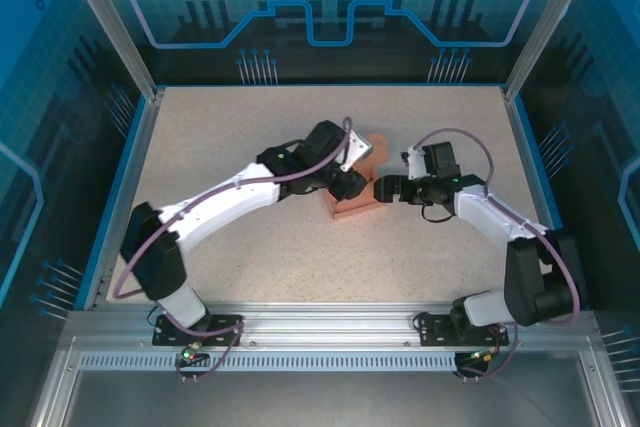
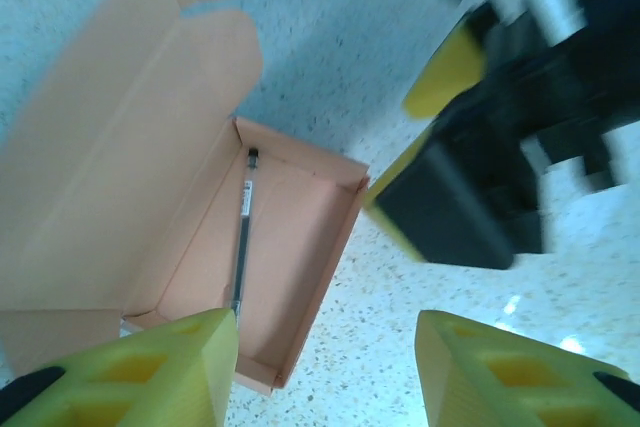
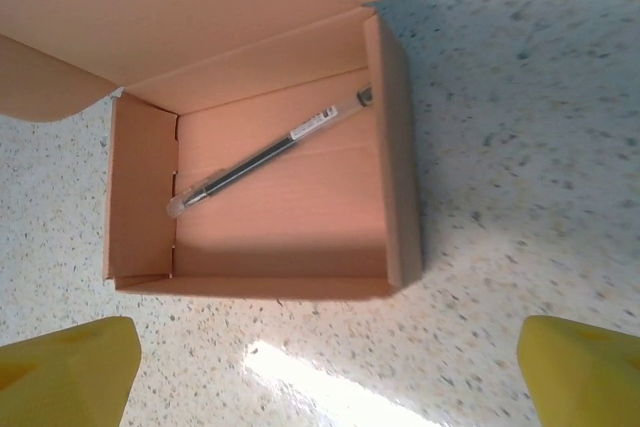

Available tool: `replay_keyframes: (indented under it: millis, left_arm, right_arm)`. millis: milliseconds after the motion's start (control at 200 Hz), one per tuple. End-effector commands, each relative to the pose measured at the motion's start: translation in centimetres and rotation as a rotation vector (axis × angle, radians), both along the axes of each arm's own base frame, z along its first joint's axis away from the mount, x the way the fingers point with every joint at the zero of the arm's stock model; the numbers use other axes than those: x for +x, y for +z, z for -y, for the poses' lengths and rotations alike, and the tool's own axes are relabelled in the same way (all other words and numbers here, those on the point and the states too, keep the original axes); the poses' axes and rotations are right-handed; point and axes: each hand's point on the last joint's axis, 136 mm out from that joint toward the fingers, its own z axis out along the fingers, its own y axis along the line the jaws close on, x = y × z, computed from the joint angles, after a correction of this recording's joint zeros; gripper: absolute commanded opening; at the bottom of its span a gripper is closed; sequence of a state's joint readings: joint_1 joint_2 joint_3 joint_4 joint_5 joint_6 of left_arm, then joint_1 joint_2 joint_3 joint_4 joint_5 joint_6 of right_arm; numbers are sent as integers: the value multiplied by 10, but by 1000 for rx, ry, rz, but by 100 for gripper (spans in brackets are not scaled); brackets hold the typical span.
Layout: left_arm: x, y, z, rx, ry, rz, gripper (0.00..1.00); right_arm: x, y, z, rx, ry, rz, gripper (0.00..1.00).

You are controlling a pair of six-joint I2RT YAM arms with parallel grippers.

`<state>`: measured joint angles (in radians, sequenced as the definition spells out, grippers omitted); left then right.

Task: Fold the paper box

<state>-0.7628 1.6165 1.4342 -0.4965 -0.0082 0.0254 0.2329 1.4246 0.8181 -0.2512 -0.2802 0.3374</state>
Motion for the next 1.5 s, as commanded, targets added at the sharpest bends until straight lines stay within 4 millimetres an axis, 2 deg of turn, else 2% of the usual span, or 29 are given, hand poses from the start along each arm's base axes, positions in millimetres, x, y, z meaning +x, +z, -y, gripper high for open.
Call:
replay_keyframes:
  millis: [0,235,390,555,785,931,1076,1226,1276,1296,1341,1496]
  left_arm:
    - [3,17,-17,-115,48,-21,53]
    - [31,22,-88,-255,300,-62,56]
    - [44,16,-131,-285,451,-65,58]
    - [52,3,-161,-314,560,-104,61]
    - [49,-17,-152,-344,503,-163,64]
    - [48,-30,-149,-351,472,-149,66]
    - [51,-38,-143,-370,433,-123,68]
    - [54,-44,-135,-395,391,-102,68]
    - [54,-47,-132,-384,372,-90,68]
    - [54,-48,-131,-378,365,-85,68]
    - [52,-50,-127,-366,341,-72,68]
    - [48,-60,-120,-330,289,-35,67]
  right_arm:
    - [15,-5,-15,51,-1,42,97]
    - [10,-31,-42,57,53,-8,94]
    - [-1,-36,-53,61,77,-24,92]
    - [-13,-35,-56,51,82,-24,92]
    - [-4,-9,-27,-71,49,86,95]
    - [11,19,-4,-117,36,182,97]
    - [30,43,8,-151,66,274,97]
    - [46,49,3,-176,128,370,94]
    - [48,41,2,-191,154,365,93]
    - [56,51,-1,-194,163,394,92]
    - [60,50,-2,-208,188,402,91]
    - [74,43,1,-294,235,399,80]
